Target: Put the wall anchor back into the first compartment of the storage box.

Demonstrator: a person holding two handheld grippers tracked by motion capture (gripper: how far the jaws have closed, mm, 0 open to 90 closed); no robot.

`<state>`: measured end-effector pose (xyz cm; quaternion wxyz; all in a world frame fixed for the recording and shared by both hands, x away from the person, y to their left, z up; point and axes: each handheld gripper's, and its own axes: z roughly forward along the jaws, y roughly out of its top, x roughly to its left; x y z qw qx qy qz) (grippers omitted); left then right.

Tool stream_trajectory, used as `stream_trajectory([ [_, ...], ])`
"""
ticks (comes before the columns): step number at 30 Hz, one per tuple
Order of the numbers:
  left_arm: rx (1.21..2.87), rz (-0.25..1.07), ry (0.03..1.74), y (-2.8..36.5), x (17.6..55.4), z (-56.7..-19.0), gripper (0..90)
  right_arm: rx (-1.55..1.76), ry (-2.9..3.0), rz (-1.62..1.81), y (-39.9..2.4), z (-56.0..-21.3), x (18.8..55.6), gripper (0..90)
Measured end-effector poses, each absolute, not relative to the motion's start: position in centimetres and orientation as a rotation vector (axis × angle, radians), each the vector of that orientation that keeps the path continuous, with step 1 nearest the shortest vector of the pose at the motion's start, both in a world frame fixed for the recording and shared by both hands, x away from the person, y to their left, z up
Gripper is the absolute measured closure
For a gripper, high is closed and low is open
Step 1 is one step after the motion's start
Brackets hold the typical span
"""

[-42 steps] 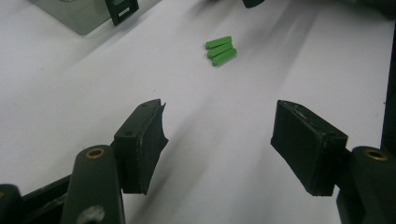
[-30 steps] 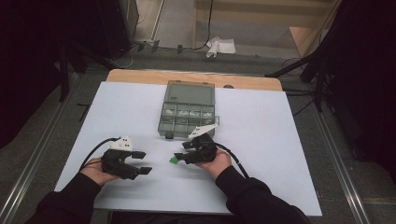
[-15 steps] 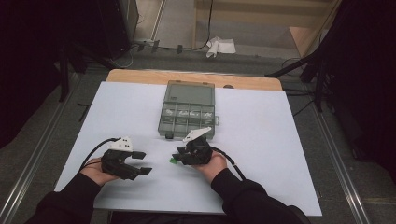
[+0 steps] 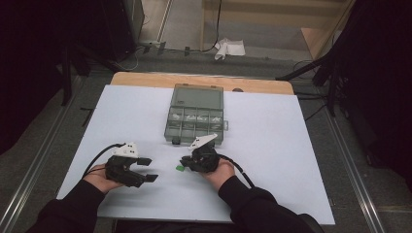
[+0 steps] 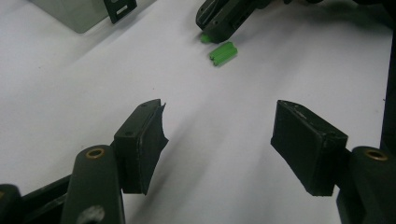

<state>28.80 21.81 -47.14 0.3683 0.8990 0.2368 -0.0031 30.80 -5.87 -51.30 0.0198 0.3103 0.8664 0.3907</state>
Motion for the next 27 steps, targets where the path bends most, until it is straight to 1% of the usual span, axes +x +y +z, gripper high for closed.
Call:
stream_trajectory([
  [3,2.315,-0.008,0.607,21.82,28.8,-47.1,33.1,0.955,2.69,1.216,-5.99,-51.37,30.88,84.9],
  [4,2.334,-0.008,0.606,21.87,28.81,-46.96,33.0,0.96,2.693,1.22,-6.0,-51.39,30.93,84.9],
  [6,2.306,-0.009,0.608,21.82,28.78,-47.12,33.0,0.976,2.697,1.224,-6.04,-51.38,30.99,84.9],
  [14,2.31,-0.011,0.605,21.81,28.79,-47.14,33.0,1.002,2.708,1.241,-6.11,-51.36,31.22,85.0],
  [17,2.339,-0.013,0.602,21.84,28.8,-46.98,33.0,1.002,2.716,1.244,-6.16,-51.35,31.32,85.0],
  [19,2.317,-0.013,0.603,21.79,28.78,-47.15,33.0,1.004,2.711,1.242,-6.12,-51.3,31.33,85.0],
  [22,2.337,-0.011,0.606,21.86,28.8,-47.01,33.0,1.007,2.7,1.256,-6.21,-51.08,31.4,85.0],
  [27,2.315,-0.013,0.607,21.8,28.79,-47.19,33.0,1.035,2.688,1.274,-6.48,-50.55,31.55,85.0],
])
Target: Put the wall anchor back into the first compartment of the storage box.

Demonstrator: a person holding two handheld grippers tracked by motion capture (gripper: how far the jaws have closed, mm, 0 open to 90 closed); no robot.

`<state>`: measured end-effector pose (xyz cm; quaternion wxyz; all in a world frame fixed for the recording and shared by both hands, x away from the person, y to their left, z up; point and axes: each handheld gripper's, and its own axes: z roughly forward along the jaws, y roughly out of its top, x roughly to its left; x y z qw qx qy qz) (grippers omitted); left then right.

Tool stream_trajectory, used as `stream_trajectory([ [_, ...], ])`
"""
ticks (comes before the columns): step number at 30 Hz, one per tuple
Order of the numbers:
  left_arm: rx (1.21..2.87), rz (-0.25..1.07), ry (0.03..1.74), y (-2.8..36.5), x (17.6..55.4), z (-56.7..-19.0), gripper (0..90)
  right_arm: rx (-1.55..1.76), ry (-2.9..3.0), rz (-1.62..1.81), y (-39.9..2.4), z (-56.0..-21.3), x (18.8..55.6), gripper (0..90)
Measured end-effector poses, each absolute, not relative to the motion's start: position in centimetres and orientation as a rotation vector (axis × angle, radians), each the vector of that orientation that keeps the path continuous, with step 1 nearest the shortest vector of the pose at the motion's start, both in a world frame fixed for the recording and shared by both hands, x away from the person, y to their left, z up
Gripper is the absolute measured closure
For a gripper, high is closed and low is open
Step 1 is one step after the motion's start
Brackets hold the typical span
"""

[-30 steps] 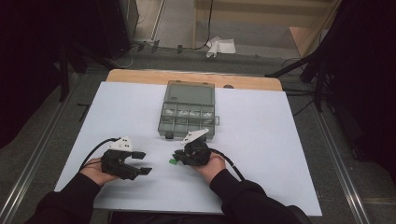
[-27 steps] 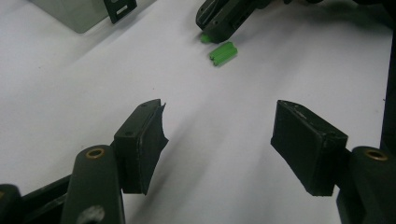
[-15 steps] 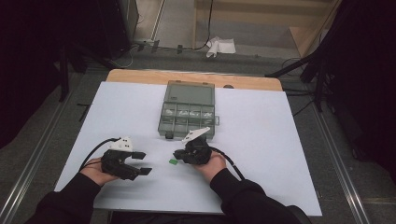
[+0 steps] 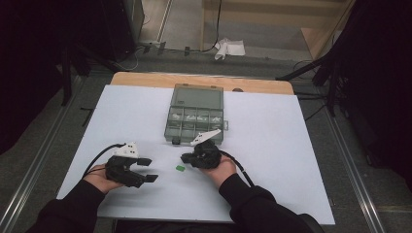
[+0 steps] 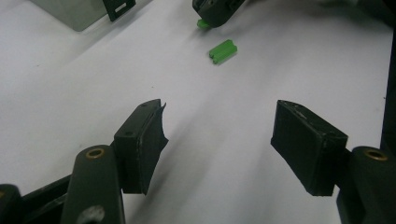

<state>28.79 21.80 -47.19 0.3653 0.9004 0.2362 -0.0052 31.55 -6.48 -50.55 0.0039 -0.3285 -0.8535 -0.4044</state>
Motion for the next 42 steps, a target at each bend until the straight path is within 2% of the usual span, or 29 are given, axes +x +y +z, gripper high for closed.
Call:
stream_trajectory([
  [26,2.32,-0.007,0.614,21.9,28.9,-47.2,33.0,-1.087,-2.575,-1.352,-6.4,-46.5,32.7,85.2],
  [42,2.294,0.041,0.657,22.5,28.3,-47.3,33.0,-1.136,-2.539,-1.383,-7.5,-45.3,34.6,85.3],
])
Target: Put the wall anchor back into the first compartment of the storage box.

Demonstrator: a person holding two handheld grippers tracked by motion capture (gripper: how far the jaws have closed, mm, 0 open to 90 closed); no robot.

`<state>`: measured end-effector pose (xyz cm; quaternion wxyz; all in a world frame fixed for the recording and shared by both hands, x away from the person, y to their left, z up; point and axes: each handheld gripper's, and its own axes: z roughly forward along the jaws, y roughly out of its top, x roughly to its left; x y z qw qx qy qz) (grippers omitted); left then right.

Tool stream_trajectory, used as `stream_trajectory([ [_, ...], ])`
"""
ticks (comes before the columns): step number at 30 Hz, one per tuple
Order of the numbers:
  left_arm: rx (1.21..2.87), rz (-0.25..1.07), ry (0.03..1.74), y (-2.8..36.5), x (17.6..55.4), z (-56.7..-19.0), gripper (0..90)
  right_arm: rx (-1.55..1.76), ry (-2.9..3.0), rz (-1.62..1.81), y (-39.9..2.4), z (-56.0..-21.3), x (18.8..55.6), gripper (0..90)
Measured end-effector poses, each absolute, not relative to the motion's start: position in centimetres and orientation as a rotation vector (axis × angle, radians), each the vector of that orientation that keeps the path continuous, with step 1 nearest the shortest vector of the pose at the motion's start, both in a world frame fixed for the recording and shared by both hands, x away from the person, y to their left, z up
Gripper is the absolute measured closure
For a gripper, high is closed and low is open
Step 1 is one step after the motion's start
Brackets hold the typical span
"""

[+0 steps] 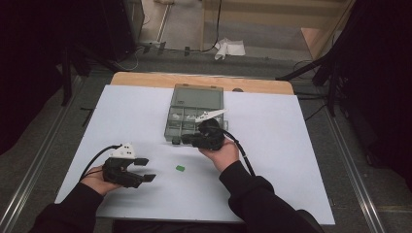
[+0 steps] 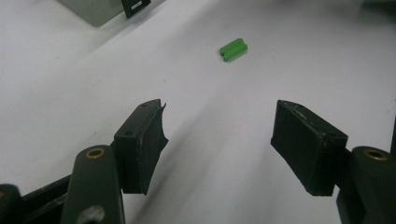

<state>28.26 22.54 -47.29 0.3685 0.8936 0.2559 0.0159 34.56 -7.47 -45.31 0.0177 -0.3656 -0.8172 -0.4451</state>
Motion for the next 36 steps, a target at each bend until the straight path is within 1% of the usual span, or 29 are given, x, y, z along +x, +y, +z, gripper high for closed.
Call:
stream_trajectory([
  [4,2.309,0.053,0.672,22.8,28.2,-47.2,33.0,-1.138,-2.542,-1.384,-7.5,-45.3,35.0,85.3],
  [6,2.283,0.055,0.68,22.8,28.1,-47.5,33.0,-1.142,-2.539,-1.383,-7.4,-45.2,35.2,85.3],
  [8,2.304,0.059,0.689,22.9,28.2,-47.4,33.0,-1.143,-2.538,-1.379,-7.4,-45.2,35.4,85.3],
  [13,2.277,0.068,0.709,23.0,28.3,-47.9,33.0,-1.149,-2.54,-1.386,-7.5,-45.1,35.9,85.4],
  [36,2.258,0.085,0.716,23.0,28.3,-47.8,33.0,-1.202,-2.526,-1.405,-7.0,-45.2,39.4,85.4],
])
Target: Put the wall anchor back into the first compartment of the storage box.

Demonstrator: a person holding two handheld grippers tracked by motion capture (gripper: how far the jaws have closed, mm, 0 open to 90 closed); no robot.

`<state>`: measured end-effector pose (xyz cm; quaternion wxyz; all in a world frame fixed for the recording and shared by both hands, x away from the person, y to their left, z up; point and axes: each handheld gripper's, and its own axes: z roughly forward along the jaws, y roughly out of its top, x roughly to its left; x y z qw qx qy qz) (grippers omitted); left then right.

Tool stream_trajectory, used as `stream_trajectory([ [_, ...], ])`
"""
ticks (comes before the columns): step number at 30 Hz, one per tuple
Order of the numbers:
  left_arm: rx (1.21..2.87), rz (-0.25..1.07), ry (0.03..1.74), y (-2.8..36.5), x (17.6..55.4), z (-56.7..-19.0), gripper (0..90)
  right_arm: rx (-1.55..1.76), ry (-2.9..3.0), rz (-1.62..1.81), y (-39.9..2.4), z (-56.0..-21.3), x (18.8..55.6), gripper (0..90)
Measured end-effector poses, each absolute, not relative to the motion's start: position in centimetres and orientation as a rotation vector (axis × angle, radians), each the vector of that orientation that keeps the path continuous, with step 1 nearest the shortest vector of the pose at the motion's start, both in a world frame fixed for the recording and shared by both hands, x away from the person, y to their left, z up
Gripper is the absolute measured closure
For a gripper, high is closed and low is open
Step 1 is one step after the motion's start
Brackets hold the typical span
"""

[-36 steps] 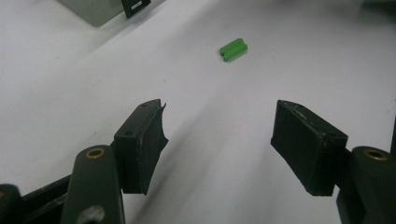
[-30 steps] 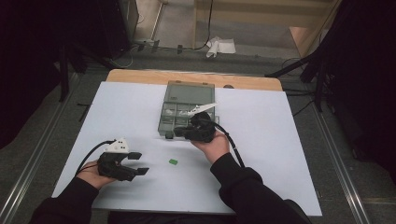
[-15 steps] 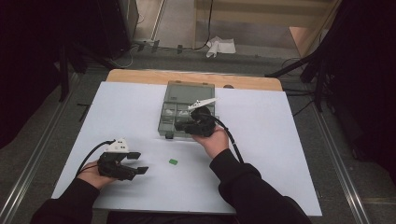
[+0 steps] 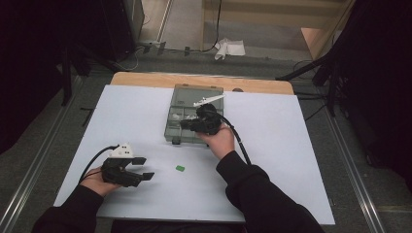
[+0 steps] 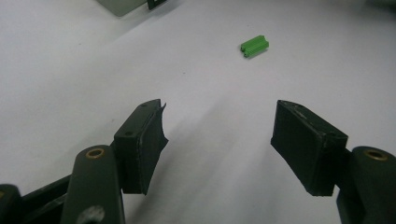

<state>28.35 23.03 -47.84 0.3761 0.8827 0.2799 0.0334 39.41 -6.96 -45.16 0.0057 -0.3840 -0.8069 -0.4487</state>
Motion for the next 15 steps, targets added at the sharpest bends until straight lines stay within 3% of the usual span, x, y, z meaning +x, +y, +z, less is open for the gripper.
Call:
stream_trajectory([
  [15,2.257,0.081,0.717,23.2,28.3,-47.9,33.0,-1.241,-2.513,-1.4,-5.7,-45.4,41.8,85.3],
])
